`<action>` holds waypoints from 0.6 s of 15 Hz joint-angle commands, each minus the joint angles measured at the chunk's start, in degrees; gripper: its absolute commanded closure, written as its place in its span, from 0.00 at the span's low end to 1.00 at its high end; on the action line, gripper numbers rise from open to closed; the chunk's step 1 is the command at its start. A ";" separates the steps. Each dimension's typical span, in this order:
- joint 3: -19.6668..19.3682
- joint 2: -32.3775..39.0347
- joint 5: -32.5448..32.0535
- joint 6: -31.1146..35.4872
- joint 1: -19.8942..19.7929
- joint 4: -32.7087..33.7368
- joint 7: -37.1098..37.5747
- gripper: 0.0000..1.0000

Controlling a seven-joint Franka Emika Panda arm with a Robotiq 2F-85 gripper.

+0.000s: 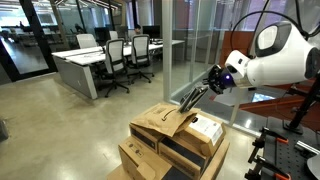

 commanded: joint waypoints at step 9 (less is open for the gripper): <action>0.98 2.17 -0.22 -0.25 0.01 1.16 -0.33 1.00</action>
